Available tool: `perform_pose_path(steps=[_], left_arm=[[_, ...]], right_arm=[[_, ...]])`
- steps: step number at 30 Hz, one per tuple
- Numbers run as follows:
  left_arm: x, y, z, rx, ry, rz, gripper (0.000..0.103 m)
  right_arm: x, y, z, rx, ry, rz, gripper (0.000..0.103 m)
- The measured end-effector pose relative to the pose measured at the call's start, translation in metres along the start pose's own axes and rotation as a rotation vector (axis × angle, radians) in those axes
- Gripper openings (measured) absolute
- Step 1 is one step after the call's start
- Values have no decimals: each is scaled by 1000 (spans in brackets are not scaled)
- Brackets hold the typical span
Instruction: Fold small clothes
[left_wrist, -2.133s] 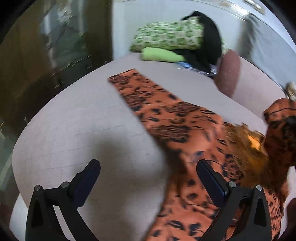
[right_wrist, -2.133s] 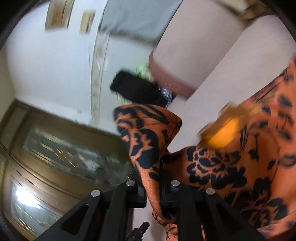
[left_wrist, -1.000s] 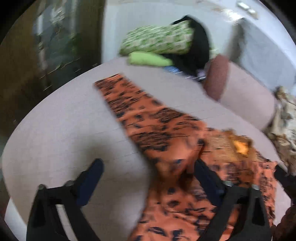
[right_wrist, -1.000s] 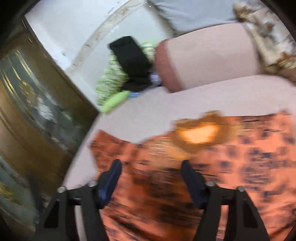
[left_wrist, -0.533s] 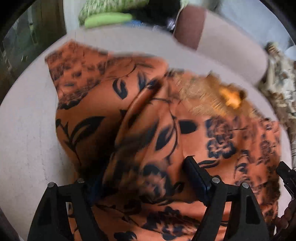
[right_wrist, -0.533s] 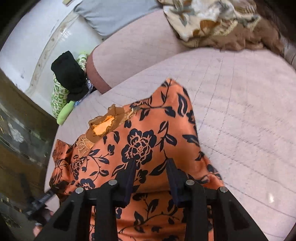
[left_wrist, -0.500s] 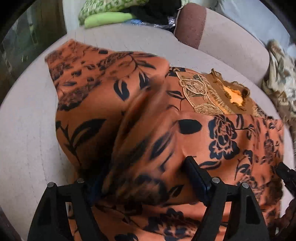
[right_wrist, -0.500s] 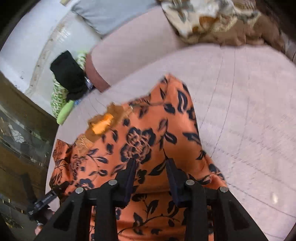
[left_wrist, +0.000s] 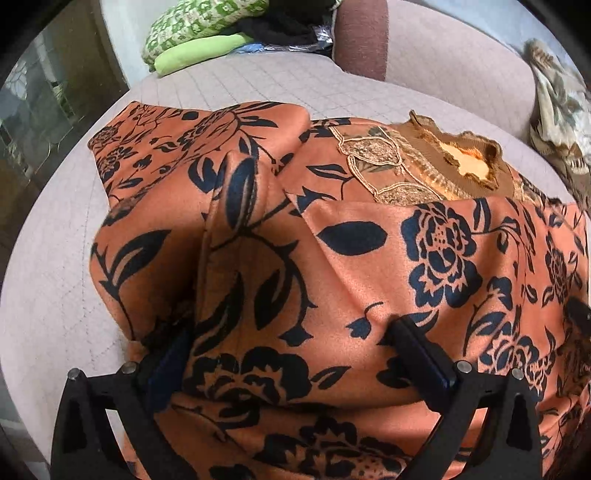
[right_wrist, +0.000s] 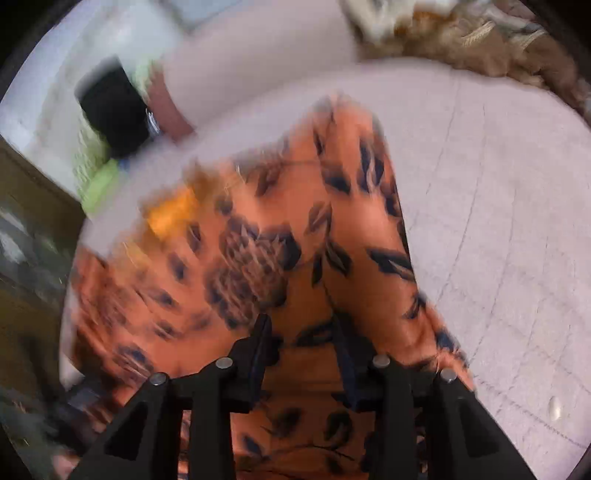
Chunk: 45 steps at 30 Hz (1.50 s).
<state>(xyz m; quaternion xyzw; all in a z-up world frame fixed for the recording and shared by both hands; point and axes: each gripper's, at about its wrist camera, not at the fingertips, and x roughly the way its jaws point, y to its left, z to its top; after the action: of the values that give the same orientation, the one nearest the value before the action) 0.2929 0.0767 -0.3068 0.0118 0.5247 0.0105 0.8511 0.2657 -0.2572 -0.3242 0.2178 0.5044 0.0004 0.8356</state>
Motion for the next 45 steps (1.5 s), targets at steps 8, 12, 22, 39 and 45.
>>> perform_pose_path(steps=[8, 12, 22, 39, 45], left_arm=[[-59, 62, 14, -133, -215, 34, 103], [-48, 126, 24, -295, -178, 57, 103], [8, 230, 39, -623, -100, -225, 102], [69, 248, 114, -679, -68, -226, 102], [78, 250, 132, -682, -137, -151, 74]], right_arm=[[1, 45, -14, -241, -47, -125, 71], [-8, 51, -14, -212, -93, -130, 71], [-36, 51, -28, -179, -163, -6, 71], [-29, 47, -18, -137, -180, 53, 71], [-30, 36, -15, -95, -180, 79, 71]])
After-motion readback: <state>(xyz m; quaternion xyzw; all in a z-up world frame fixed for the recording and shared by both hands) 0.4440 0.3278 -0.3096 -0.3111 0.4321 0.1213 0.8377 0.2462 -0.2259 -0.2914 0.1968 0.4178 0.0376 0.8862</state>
